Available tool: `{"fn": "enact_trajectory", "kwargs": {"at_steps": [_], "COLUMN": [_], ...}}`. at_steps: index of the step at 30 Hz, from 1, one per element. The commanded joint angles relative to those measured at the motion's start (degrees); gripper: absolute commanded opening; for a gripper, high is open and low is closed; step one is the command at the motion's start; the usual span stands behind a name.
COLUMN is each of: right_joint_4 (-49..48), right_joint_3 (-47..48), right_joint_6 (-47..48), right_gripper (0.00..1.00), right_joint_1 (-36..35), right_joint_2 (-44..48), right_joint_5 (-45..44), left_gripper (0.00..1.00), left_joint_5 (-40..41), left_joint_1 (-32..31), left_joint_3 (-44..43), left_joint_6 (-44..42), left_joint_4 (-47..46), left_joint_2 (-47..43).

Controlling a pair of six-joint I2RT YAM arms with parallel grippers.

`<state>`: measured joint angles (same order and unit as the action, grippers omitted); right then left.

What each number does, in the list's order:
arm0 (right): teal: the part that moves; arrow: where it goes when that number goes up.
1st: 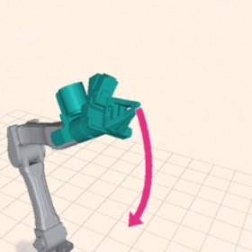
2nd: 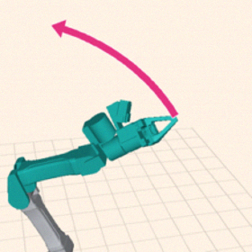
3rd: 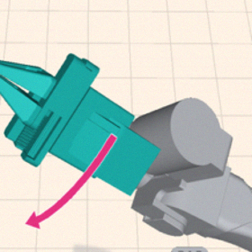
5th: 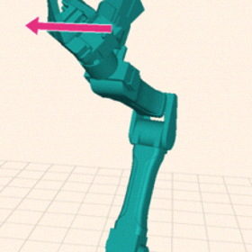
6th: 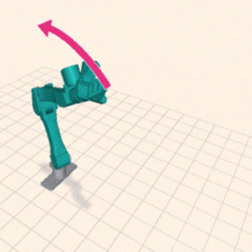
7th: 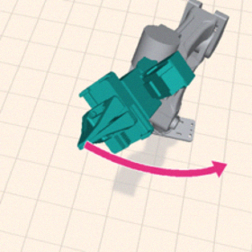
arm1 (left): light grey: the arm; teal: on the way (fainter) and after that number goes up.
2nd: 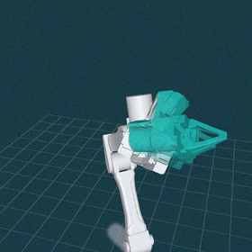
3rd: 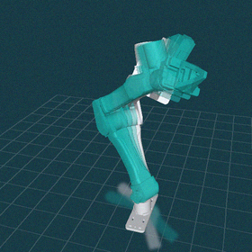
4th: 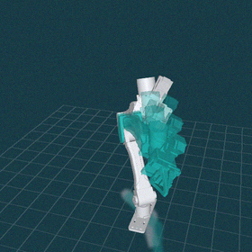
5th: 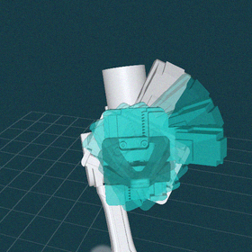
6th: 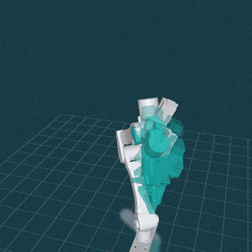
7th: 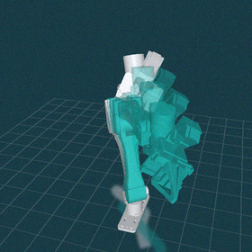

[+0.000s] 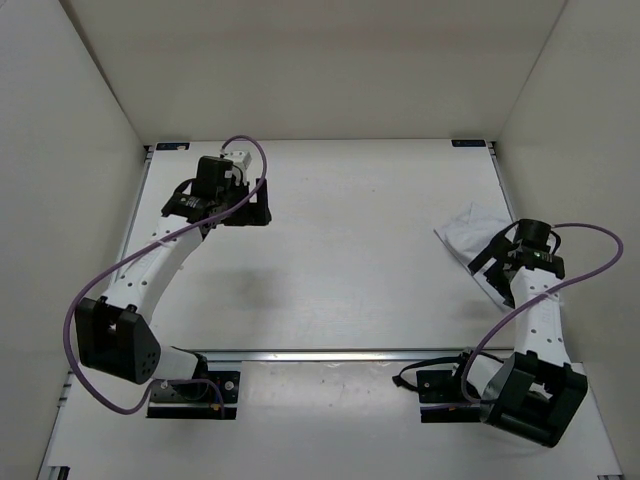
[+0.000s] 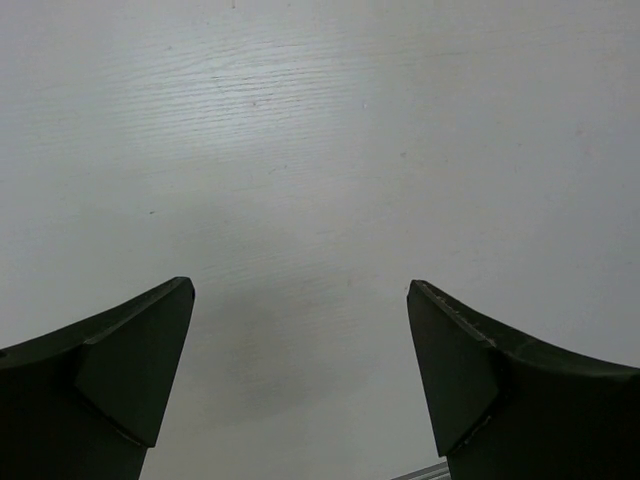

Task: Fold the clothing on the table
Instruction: Move the skirt to the center of the board

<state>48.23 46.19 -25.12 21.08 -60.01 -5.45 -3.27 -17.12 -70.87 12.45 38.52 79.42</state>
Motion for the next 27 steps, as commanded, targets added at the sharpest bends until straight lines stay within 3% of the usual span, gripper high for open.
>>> {"fn": "enact_trajectory", "kwargs": {"at_steps": [1,5,11,15,20,27], "right_joint_4": [-3.3,-8.3,-14.6,-19.7,-24.6,-28.6], "right_joint_3": [-1.2,-4.4,-3.5,-4.2,-5.9,-6.3], "right_joint_6": [-3.6,-4.5,-1.6,-0.9,-4.5,-9.0], "right_gripper": [0.96,0.94,0.96,0.92,0.89,0.82], "right_joint_1": [2.8,8.0,7.3,6.5,8.6,3.8], "right_joint_2": [0.7,1.5,-1.1,-4.0,-5.6,-10.2], "right_joint_5": [-1.0,2.0,-3.6,-5.9,-3.3,-7.8], "left_gripper": [0.99,0.99,0.99,0.99,0.99,0.99], "left_joint_5": [-4.4,-6.0,-8.6,-9.5,-10.4,-11.3], "left_joint_1": [-0.5,-1.9,-2.4,-1.3,-1.3,-1.2], "left_joint_3": [0.2,-5.9,-3.8,-1.6,-0.8,-0.1], "left_joint_6": [2.2,2.1,3.5,4.4,4.8,5.1], "left_joint_4": [-4.5,-2.0,-4.5,-5.1,-5.7,-6.3], "left_joint_2": [-2.0,3.2,4.0,3.5,3.6,3.8]}}
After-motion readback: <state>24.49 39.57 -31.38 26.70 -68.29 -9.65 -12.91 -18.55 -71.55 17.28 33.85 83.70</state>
